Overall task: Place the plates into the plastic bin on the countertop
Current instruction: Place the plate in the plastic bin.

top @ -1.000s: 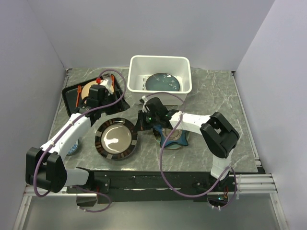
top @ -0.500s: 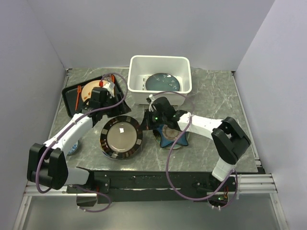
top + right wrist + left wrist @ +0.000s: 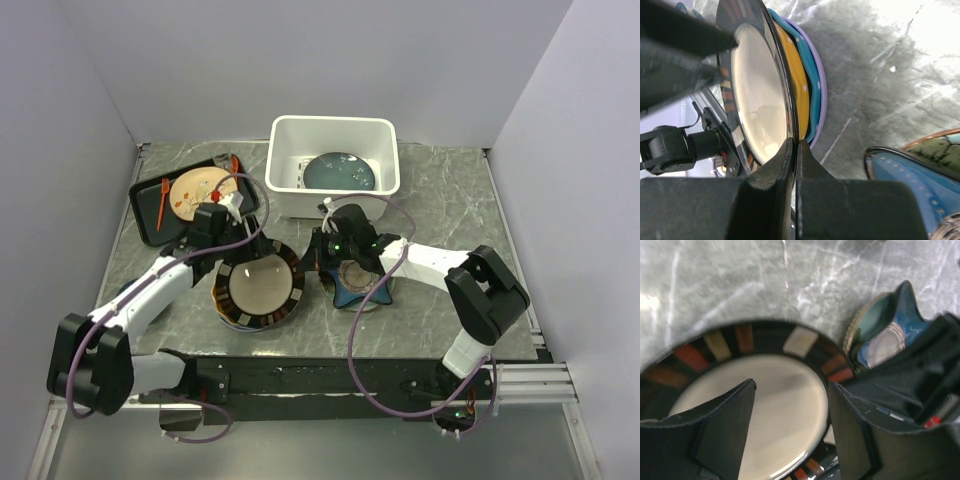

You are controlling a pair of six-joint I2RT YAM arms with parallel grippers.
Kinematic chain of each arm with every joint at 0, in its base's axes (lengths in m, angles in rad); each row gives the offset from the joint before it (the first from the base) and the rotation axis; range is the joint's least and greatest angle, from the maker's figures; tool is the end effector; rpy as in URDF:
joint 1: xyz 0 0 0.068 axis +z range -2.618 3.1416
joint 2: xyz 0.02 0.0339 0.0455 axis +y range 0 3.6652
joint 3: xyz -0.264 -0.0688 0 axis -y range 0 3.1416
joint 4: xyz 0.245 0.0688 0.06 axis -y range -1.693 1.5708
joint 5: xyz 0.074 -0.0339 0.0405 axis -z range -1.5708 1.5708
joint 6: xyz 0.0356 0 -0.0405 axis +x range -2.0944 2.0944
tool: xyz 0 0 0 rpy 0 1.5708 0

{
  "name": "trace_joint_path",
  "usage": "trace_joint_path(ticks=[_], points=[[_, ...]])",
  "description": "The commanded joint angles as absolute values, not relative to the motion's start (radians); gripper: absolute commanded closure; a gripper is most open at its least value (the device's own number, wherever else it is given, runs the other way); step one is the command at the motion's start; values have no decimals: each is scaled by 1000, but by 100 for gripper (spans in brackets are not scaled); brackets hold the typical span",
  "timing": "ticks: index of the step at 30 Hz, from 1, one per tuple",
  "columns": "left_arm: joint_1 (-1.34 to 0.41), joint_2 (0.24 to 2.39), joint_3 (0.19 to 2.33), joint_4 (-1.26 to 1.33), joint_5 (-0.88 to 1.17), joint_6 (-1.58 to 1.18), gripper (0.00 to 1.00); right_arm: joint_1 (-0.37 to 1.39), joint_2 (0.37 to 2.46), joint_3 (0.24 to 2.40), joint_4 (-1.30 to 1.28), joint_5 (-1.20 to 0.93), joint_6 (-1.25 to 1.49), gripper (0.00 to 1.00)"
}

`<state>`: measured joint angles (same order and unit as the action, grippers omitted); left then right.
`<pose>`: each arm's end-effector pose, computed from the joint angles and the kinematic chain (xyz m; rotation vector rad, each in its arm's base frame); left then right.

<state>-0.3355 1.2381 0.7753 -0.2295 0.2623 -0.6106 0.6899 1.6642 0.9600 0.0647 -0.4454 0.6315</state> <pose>0.2455 -0.0954 0.2381 -0.1785 2.3546 -0.7813 0.2643 0.2380 0.2001 -0.3437 2.3953 1.1713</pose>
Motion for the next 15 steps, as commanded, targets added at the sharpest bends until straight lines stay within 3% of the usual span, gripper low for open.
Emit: trace_joint_path(ticks=[1, 6, 9, 15], points=[[-370, 1131, 709, -160, 226, -678, 39, 644, 1666, 922, 83, -397, 594, 100], [-391, 1071, 644, -193, 158, -713, 45, 643, 1680, 916, 106, -403, 604, 100], [-393, 1069, 609, -202, 153, -735, 55, 638, 1689, 916, 123, -417, 610, 100], [-393, 1091, 540, -192, 141, -776, 89, 635, 1719, 911, 164, -452, 627, 100]])
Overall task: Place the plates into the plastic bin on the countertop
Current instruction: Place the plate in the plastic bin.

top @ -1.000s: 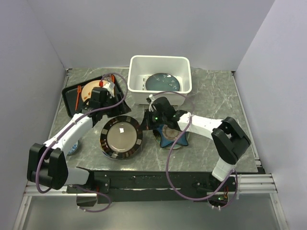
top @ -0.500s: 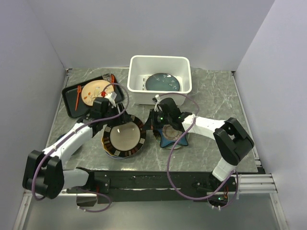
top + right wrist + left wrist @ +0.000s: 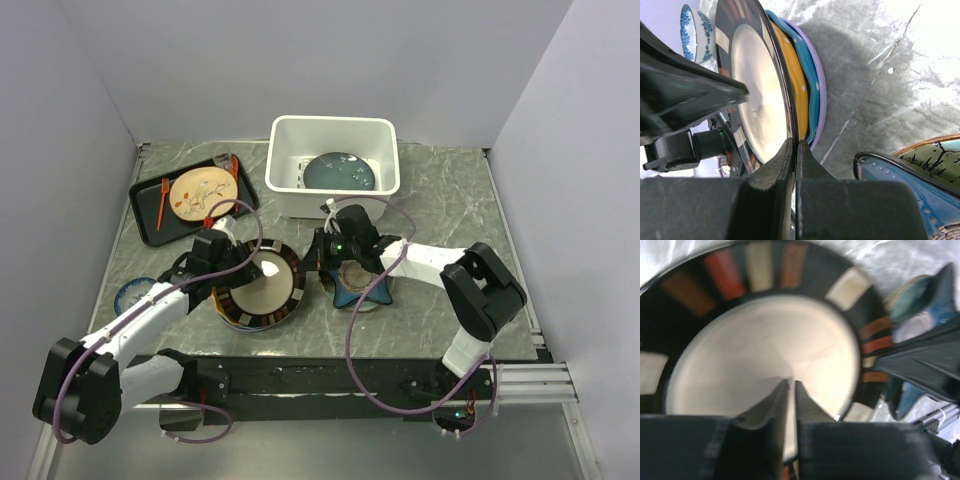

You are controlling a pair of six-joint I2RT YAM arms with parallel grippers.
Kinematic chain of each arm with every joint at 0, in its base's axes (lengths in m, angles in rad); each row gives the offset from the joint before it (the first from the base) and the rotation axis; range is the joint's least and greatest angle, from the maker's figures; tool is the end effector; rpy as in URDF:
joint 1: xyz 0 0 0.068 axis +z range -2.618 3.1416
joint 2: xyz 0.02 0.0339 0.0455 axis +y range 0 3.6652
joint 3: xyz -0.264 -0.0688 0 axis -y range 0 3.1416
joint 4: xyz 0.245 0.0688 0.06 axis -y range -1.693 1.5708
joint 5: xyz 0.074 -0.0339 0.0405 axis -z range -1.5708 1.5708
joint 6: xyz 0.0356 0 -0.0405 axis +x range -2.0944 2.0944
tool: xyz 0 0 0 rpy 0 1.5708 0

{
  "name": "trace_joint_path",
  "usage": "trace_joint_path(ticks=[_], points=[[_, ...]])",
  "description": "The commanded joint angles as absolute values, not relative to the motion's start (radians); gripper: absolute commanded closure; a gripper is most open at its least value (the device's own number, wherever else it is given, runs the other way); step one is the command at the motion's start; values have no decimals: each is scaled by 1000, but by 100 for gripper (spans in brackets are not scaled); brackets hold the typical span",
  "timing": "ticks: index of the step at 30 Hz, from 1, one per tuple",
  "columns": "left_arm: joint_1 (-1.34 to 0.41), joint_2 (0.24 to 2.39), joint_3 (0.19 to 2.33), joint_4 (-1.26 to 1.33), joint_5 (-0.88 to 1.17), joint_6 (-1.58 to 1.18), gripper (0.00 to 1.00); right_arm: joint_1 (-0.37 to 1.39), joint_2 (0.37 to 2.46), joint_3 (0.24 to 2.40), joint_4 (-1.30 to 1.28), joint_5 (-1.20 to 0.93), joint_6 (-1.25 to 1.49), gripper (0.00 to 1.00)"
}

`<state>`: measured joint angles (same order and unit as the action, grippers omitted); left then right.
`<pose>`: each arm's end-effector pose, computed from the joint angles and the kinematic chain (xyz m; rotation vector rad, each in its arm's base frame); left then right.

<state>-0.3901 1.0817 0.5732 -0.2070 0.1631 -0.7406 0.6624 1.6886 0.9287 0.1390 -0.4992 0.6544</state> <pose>0.2027 -0.0896 0.2081 -0.3299 2.3751 -0.7505 0.2699 0.2321 0.1892 -0.3226 2.3871 1.2330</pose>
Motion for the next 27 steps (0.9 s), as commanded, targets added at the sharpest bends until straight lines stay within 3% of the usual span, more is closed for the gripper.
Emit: trace_joint_path(ticks=[1, 4, 8, 13, 19, 27], points=[[-393, 1098, 532, -181, 143, -779, 96, 635, 1726, 908, 176, -474, 637, 100], [-393, 1130, 512, -161, 147, -782, 99, 630, 1744, 897, 224, -508, 653, 96], [-394, 1143, 497, -132, 152, -793, 99, 632, 1769, 893, 267, -548, 669, 82], [-394, 1138, 500, -138, 141, -788, 99, 630, 1789, 893, 288, -574, 675, 72], [-394, 1138, 499, -129, 146, -788, 99, 630, 1798, 896, 321, -621, 684, 65], [-394, 1140, 495, -106, 169, -782, 99, 635, 1827, 907, 364, -686, 703, 62]])
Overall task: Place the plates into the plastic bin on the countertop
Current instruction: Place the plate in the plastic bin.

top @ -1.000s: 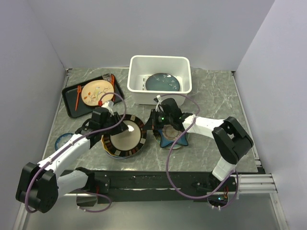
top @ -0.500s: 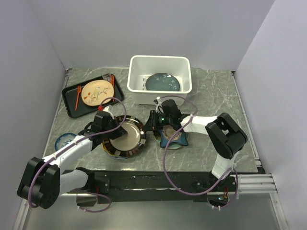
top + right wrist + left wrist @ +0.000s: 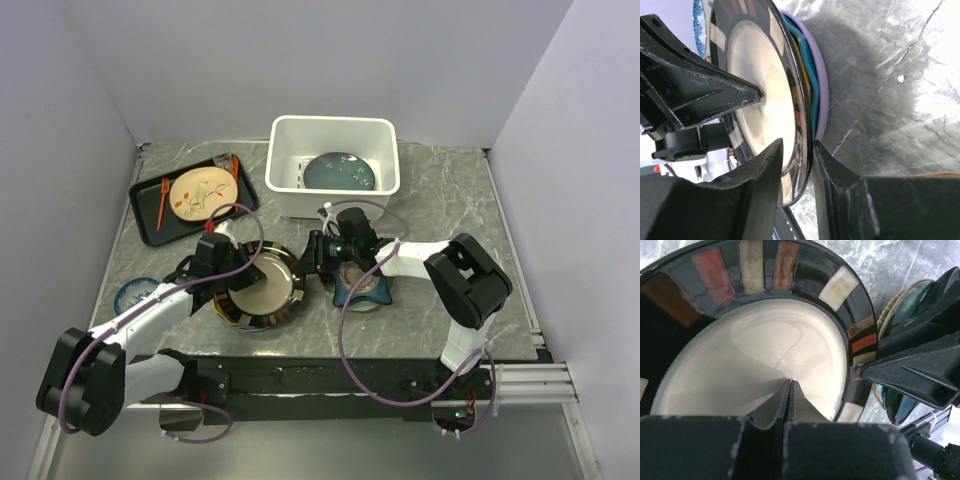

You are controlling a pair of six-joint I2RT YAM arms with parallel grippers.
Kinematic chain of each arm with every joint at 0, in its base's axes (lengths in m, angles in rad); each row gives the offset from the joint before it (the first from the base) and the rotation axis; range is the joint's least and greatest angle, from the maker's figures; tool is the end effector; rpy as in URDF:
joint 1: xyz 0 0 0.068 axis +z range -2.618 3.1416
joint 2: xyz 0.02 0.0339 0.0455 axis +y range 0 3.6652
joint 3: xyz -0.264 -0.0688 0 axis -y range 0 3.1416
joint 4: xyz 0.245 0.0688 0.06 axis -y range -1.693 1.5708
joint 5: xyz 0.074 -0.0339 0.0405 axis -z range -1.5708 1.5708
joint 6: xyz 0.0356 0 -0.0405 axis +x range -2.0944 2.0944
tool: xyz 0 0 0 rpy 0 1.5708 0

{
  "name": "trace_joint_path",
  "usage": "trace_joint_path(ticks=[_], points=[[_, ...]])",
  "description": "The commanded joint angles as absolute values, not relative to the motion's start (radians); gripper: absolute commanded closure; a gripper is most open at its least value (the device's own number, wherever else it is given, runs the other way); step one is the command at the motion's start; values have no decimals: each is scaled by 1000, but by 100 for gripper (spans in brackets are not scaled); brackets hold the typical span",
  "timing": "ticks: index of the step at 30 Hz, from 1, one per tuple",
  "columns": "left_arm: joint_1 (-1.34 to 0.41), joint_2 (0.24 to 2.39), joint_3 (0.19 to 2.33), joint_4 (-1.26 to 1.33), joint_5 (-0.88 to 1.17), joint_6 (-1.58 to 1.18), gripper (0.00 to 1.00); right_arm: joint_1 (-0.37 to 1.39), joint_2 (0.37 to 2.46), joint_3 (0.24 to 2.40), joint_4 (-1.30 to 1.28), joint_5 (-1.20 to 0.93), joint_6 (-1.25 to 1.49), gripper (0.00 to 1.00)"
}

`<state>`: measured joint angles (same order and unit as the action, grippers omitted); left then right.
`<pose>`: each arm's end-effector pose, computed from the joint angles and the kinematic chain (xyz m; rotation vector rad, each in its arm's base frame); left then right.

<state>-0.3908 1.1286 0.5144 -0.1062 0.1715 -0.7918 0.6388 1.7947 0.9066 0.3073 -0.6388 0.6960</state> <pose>0.2046 -0.0909 0.1880 -0.3884 2.3824 -0.7810 0.2808 0.2350 0.1624 -0.3532 2.3678 1.3996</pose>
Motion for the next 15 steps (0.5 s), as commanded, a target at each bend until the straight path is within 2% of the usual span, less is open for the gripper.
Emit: trace_joint_path(ticks=[1, 3, 6, 7, 10, 14, 15], points=[[-396, 1140, 497, -106, 173, -781, 99, 638, 1833, 911, 359, -690, 703, 62], [-397, 1134, 502, -107, 172, -779, 98, 641, 1844, 923, 351, -696, 699, 64], [-399, 1131, 509, -113, 170, -775, 97, 643, 1850, 922, 362, -701, 709, 74], [-400, 1129, 512, -114, 169, -770, 97, 641, 1853, 923, 356, -703, 710, 84], [-402, 1124, 523, -120, 172, -769, 96, 643, 1861, 937, 347, -704, 710, 100], [-403, 1091, 541, -130, 175, -755, 91, 643, 1838, 937, 330, -689, 704, 100], [-405, 1082, 545, -129, 173, -747, 83, 641, 1833, 939, 322, -680, 697, 100]])
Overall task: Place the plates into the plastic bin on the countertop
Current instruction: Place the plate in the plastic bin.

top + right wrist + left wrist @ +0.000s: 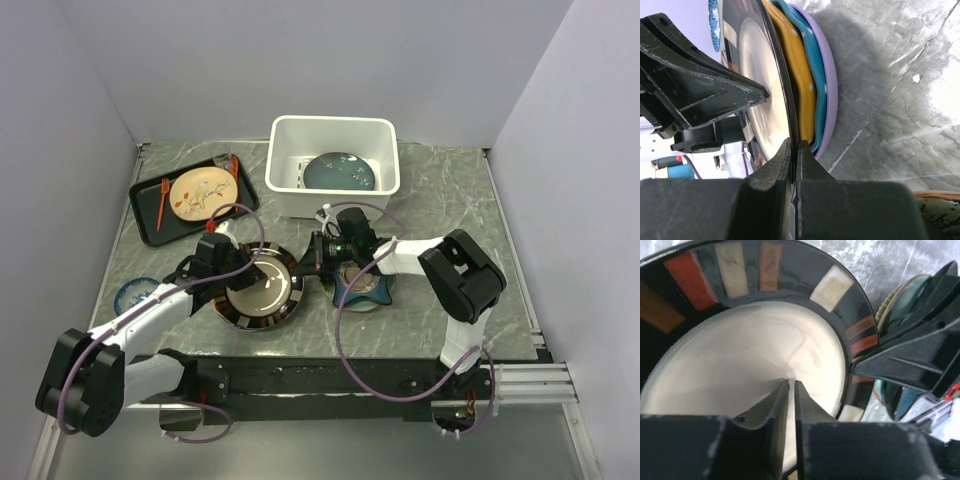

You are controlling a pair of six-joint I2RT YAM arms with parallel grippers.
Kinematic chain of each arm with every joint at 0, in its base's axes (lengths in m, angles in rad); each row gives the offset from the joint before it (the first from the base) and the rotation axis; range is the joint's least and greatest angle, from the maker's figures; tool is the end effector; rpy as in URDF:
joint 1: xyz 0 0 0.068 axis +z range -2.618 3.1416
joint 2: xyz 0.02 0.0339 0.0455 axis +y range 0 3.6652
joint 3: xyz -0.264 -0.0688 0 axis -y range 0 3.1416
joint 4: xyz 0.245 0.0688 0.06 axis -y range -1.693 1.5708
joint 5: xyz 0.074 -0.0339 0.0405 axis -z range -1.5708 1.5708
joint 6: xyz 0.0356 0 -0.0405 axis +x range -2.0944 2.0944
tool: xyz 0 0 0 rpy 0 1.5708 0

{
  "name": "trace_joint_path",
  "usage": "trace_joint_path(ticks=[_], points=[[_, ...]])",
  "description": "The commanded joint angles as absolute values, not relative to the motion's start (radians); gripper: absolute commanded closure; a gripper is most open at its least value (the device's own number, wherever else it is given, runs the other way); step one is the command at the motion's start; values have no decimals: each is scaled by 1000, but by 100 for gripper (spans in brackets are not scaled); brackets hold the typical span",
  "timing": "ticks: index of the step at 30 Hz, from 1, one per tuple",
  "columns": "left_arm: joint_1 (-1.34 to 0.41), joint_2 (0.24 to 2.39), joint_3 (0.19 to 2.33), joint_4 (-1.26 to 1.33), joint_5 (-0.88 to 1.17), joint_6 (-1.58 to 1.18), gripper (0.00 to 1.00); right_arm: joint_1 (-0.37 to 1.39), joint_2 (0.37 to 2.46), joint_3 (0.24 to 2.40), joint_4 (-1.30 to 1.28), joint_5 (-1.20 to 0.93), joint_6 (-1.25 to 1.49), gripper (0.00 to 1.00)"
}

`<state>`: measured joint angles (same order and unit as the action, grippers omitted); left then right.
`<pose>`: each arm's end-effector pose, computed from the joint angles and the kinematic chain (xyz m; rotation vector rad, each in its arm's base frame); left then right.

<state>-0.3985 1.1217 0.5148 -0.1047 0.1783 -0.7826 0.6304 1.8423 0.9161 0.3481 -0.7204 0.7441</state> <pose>0.2035 -0.0925 0.1897 -0.3623 2.3789 -0.7918 0.2853 0.2373 0.1530 -0.3475 2.3906 1.5024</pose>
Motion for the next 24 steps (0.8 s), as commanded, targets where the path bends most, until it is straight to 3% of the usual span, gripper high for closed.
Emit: trace_joint_path(ticks=[1, 6, 9, 16, 24], points=[[-405, 1075, 558, -133, 167, -738, 79, 643, 1826, 945, 310, -677, 693, 100], [-405, 1022, 612, -184, 118, -701, 51, 641, 1781, 951, 284, -658, 683, 100], [-405, 983, 634, -195, 95, -687, 40, 643, 1747, 956, 267, -650, 680, 100], [-405, 913, 664, -189, 60, -680, 24, 638, 1674, 960, 242, -647, 681, 100], [-405, 900, 722, -190, 32, -658, 14, 614, 1618, 933, 275, -670, 710, 100]])
